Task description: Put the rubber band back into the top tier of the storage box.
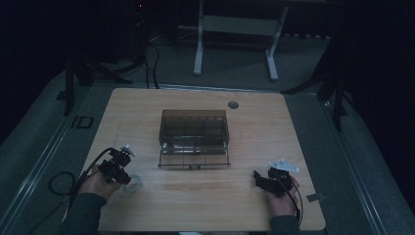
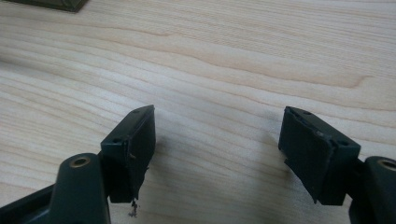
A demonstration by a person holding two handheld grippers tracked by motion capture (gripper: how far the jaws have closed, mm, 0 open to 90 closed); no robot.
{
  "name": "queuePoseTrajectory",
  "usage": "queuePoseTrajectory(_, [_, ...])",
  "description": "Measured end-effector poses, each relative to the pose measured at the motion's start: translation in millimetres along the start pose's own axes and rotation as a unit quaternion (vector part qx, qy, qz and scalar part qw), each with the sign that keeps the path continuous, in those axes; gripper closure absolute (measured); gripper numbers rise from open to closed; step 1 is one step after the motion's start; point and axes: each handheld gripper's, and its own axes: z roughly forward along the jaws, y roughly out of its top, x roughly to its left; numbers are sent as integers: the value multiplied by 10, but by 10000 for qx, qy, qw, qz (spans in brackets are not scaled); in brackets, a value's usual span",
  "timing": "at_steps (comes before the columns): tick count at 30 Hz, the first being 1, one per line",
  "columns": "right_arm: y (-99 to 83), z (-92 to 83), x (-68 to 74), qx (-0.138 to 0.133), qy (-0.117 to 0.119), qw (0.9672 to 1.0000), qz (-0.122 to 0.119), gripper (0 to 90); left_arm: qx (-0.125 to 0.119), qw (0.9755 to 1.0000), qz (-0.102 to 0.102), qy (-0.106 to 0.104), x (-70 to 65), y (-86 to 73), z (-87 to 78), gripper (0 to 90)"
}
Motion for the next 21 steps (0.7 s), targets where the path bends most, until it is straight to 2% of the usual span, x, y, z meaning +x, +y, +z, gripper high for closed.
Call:
queuePoseTrajectory(13, [0, 0, 1, 0, 2, 10000, -1, 271, -180, 9998, 115, -61, -37, 48, -166, 821])
queuePoseTrajectory(21, [0, 0, 1, 0, 3, 10000, -2, 271, -199, 9996, 215, -53, -59, 94, -202, 821])
